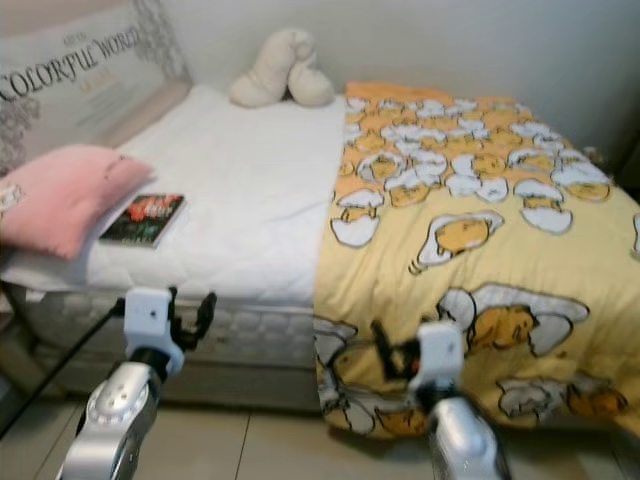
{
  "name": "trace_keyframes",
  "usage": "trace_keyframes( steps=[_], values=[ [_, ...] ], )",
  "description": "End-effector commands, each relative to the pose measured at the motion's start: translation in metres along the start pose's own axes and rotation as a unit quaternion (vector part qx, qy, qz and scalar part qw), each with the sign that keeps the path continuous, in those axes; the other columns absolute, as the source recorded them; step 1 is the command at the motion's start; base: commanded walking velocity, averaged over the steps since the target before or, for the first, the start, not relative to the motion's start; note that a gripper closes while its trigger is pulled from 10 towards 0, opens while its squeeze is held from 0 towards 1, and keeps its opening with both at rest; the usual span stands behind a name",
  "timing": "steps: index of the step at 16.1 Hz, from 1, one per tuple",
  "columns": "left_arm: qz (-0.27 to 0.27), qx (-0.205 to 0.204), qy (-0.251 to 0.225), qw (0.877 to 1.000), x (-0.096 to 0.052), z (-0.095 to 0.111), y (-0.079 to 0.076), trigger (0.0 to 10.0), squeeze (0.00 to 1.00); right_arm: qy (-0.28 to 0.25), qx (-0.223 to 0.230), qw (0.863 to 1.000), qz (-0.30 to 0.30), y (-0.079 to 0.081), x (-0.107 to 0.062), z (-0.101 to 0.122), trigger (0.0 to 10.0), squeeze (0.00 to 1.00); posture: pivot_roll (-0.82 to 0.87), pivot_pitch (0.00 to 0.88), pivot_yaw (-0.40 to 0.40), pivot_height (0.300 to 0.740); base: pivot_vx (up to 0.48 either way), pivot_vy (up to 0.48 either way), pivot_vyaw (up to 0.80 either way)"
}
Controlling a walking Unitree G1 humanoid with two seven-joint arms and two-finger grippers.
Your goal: Clean up the room
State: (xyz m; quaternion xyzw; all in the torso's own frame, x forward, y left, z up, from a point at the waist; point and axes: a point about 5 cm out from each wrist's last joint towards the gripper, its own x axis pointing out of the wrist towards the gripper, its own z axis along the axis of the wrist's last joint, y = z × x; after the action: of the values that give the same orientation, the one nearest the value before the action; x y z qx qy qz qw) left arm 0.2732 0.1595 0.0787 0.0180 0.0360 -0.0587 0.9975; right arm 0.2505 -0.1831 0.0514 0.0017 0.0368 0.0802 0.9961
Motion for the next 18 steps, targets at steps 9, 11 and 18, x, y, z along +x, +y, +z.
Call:
trace_keyframes(
  steps=[9,11,18],
  values=[
    [-0.012,-0.023,-0.035,0.999,0.020,0.022,-0.003,10.0,0.00,0.004,0.025,0.999,0.036,0.025,0.016,0.001,10.0,0.00,0.17,0.000,0.035,0.740,0.237,-0.165,0.39],
    [-0.005,-0.010,-0.007,1.000,0.020,0.013,-0.002,10.0,0.00,-0.002,0.026,0.999,0.037,0.025,0.017,0.004,10.0,0.00,0.16,0.000,0.043,0.740,0.480,0.000,0.00],
    [-0.006,-0.013,0.032,0.999,0.022,0.001,-0.007,10.0,0.00,0.001,0.015,1.000,0.025,0.020,0.018,0.006,10.0,0.00,0.15,0.000,0.052,0.740,0.411,0.000,0.67]
  ],
)
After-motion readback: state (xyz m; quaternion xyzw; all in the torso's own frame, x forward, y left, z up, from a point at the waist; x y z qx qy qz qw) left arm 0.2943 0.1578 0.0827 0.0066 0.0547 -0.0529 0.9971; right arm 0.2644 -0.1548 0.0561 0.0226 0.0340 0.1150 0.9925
